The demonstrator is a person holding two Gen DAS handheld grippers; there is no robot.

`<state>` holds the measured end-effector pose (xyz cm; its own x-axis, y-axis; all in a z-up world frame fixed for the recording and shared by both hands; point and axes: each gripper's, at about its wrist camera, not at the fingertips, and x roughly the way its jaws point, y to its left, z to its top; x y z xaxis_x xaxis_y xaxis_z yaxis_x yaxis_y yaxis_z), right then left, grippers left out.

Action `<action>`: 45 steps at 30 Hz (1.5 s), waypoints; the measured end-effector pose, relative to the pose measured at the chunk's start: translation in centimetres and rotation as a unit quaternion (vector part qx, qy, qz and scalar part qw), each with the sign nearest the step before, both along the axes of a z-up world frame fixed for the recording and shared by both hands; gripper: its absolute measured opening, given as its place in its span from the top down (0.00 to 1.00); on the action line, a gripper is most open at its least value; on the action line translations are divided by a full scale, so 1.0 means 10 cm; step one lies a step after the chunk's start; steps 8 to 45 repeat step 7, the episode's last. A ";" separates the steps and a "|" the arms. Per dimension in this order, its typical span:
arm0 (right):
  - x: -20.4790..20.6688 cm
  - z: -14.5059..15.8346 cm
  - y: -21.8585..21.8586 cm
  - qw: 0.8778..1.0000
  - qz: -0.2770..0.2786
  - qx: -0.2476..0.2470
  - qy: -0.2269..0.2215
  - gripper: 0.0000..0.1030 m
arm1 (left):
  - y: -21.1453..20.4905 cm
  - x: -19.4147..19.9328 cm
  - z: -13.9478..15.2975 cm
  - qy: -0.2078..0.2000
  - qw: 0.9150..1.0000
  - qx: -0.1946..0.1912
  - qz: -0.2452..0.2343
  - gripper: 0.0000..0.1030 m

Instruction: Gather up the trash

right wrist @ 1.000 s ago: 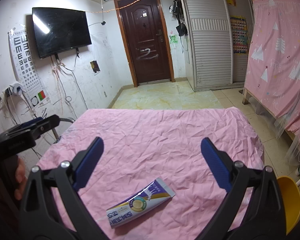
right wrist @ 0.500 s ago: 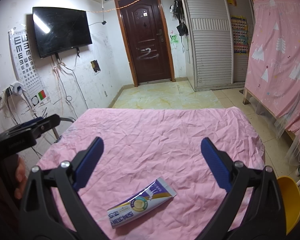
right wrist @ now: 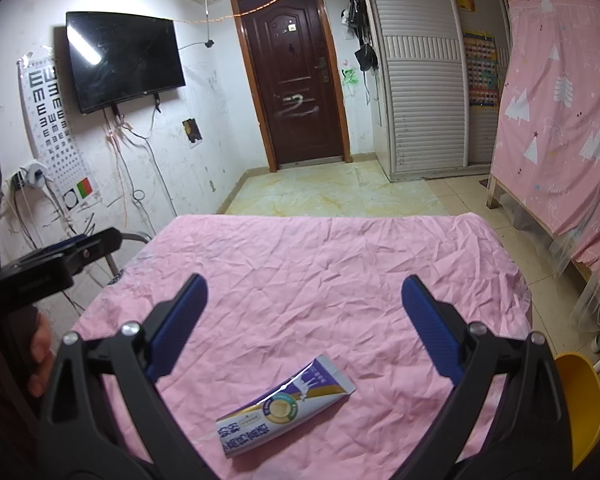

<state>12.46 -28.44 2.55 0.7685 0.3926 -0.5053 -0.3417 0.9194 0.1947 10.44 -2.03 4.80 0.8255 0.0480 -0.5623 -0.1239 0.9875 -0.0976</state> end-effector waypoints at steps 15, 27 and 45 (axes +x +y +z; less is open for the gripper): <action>0.00 0.00 0.01 1.000 0.000 0.000 0.001 0.09 | 0.01 0.00 -0.02 0.001 1.000 0.002 0.003 0.21; 0.00 0.00 0.01 1.000 0.000 0.000 0.001 0.09 | 0.01 0.00 -0.02 0.001 1.000 0.002 0.003 0.21; 0.00 0.00 0.01 1.000 0.000 0.000 0.001 0.09 | 0.01 0.00 -0.02 0.001 1.000 0.002 0.003 0.21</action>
